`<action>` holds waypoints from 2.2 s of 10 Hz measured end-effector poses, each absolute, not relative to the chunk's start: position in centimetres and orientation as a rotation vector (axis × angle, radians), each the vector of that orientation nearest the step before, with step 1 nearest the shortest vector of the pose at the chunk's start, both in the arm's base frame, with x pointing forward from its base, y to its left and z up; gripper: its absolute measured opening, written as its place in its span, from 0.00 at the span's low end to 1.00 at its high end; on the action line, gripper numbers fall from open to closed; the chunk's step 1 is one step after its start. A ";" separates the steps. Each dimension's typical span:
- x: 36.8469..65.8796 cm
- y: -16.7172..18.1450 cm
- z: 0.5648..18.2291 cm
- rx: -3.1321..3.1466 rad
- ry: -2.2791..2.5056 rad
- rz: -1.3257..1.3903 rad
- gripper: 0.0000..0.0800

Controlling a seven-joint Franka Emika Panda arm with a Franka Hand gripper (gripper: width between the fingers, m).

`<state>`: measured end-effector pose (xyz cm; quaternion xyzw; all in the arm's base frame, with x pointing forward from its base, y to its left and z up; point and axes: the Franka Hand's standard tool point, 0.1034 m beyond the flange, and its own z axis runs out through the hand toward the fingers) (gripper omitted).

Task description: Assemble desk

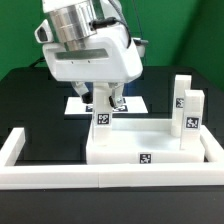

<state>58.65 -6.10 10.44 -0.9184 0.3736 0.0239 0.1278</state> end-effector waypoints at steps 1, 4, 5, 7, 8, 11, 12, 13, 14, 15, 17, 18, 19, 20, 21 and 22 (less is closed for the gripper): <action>58.8 -6.2 10.7 -2.829 0.763 0.039 0.81; 59.3 -6.6 11.2 -2.914 0.424 0.003 0.81; 59.3 -6.6 11.2 -2.915 0.421 0.003 0.68; 59.3 -6.6 11.2 -2.898 0.519 0.012 0.52; 59.3 -6.6 11.2 -2.875 0.639 0.024 0.36; 59.8 -6.1 11.1 -2.760 1.069 0.013 0.36; 60.0 -6.0 11.2 -2.645 1.317 0.034 0.36; 60.3 -5.8 11.3 -2.471 1.606 0.069 0.36; 60.6 -5.7 11.1 -2.316 1.781 0.078 0.36; 61.2 -5.6 11.0 -2.048 2.011 0.086 0.36; 61.6 -5.3 11.0 -1.816 2.187 0.124 0.36; 61.6 -5.3 11.0 -1.849 2.159 0.118 0.36; 61.5 -5.1 11.0 -1.984 2.046 0.111 0.56; 61.4 -4.4 11.3 -2.189 1.840 0.122 0.56; 61.5 -4.2 11.4 -2.336 1.635 0.108 0.72; 61.4 -4.1 11.4 -2.416 1.509 0.090 0.79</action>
Offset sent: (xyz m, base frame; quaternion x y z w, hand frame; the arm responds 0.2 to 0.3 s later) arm 0.0000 0.0000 0.0000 0.0000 0.0000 0.0650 0.9979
